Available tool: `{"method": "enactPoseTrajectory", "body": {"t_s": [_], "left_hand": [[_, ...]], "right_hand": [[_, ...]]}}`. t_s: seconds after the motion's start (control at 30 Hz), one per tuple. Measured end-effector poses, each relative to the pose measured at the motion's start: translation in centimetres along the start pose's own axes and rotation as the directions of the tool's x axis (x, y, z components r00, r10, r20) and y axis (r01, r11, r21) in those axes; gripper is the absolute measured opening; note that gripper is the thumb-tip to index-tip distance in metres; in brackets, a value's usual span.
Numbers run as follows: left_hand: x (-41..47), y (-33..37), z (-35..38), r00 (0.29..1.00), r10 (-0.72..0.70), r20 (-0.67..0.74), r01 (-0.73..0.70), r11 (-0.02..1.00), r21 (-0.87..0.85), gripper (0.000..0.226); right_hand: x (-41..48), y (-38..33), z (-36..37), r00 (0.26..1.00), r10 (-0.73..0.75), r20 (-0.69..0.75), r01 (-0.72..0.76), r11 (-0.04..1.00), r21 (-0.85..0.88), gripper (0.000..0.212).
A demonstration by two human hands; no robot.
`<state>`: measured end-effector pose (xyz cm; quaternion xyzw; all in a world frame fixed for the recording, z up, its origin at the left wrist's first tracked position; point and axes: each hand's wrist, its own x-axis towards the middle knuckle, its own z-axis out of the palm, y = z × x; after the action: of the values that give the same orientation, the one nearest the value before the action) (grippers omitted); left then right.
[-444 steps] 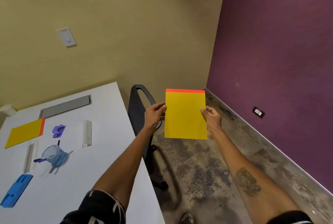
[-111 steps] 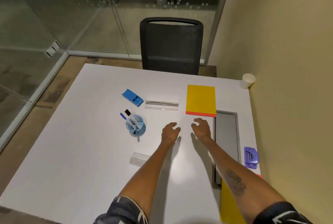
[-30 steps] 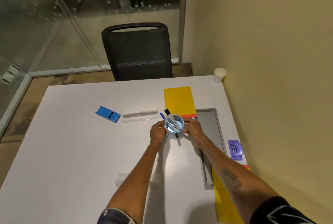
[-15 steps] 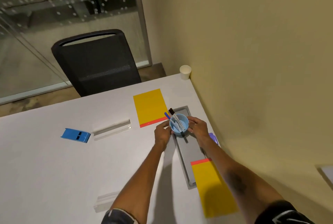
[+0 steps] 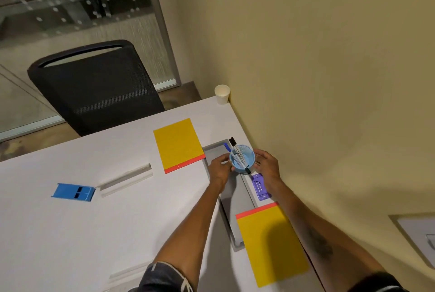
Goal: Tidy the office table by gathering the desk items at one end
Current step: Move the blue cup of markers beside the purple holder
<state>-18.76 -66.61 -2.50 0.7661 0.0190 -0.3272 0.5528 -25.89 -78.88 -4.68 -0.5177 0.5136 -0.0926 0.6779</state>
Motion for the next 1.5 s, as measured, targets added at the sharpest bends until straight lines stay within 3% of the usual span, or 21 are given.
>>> {"method": "enactPoseTrajectory", "body": {"t_s": [0.13, 0.33, 0.63, 1.07, 1.37, 1.5], "left_hand": [[0.7, 0.0, 1.5, 1.000, 0.008, 0.022, -0.009, 1.000, 0.029, 0.035], [1.4, -0.2, 2.9, 0.999, 0.001, 0.037, -0.003, 0.998, 0.055, 0.036], [2.1, -0.5, 3.9, 0.998, -0.046, 0.046, 0.045, 0.999, 0.022, 0.034], [2.0, -1.0, 4.5, 0.994, -0.086, 0.065, 0.090, 0.994, -0.055, 0.035], [1.6, -1.0, 4.4, 0.992, -0.079, 0.099, 0.082, 0.996, -0.023, 0.041], [1.1, -0.9, 3.9, 0.992, -0.083, 0.099, 0.084, 0.996, -0.009, 0.044]], "right_hand": [[0.0, 0.2, -1.0, 0.999, -0.008, 0.042, 0.006, 0.999, 0.049, 0.023], [0.6, 0.5, -1.7, 0.994, -0.015, 0.111, 0.014, 1.000, 0.013, 0.049], [1.3, 0.6, -2.0, 0.990, 0.010, 0.144, -0.008, 1.000, -0.013, 0.059], [1.3, 0.7, -1.8, 0.993, -0.013, 0.120, 0.018, 0.999, -0.040, 0.054], [0.5, 0.6, -2.0, 0.990, -0.017, 0.140, 0.020, 1.000, -0.023, 0.038], [0.1, 0.9, -2.3, 0.986, -0.060, 0.156, 0.062, 0.998, -0.004, 0.041]]}}
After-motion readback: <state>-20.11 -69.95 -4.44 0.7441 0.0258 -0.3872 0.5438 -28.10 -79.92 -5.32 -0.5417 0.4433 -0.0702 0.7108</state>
